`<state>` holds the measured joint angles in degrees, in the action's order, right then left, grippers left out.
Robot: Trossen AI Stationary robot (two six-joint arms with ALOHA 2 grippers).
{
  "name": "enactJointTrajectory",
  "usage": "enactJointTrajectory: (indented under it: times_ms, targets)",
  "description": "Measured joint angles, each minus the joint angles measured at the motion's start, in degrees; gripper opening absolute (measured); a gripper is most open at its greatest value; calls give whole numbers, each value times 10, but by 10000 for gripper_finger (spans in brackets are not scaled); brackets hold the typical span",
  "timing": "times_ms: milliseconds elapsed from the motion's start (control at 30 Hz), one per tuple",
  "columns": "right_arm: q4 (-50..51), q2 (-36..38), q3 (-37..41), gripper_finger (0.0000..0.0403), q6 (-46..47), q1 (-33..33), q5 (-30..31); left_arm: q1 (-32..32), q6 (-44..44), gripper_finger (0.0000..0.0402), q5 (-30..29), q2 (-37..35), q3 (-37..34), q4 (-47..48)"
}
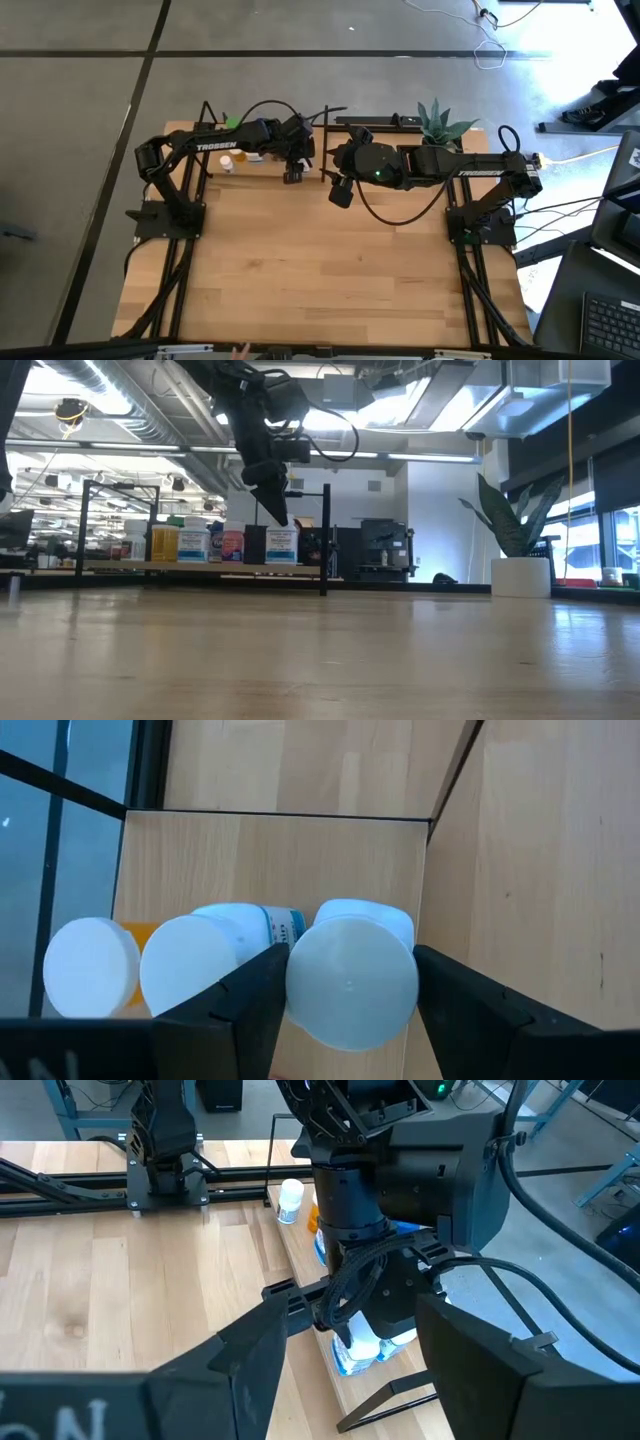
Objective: Pick and place medicine bottles onto shelf by color
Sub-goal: Adjust the white pill bottle on the shelf
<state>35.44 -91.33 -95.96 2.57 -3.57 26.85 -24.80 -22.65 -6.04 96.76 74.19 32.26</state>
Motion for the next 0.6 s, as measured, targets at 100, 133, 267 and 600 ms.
enactJointTrajectory:
  times_ms: [100, 133, 267, 600]
  targets:
    - [0, 0, 0, 223, 0, 0, 0, -3, 0, 205, 8, 0, 0, 0]
    - [0, 0, 0, 223, 0, 0, 0, -5, 0, 205, 12, 0, 0, 0]
    - [0, 0, 0, 223, 0, 0, 0, -9, 0, 205, 17, 0, 0, 0]
    - [0, 0, 0, 223, 0, 0, 0, -8, -4, 210, 9, 0, 0, 0]
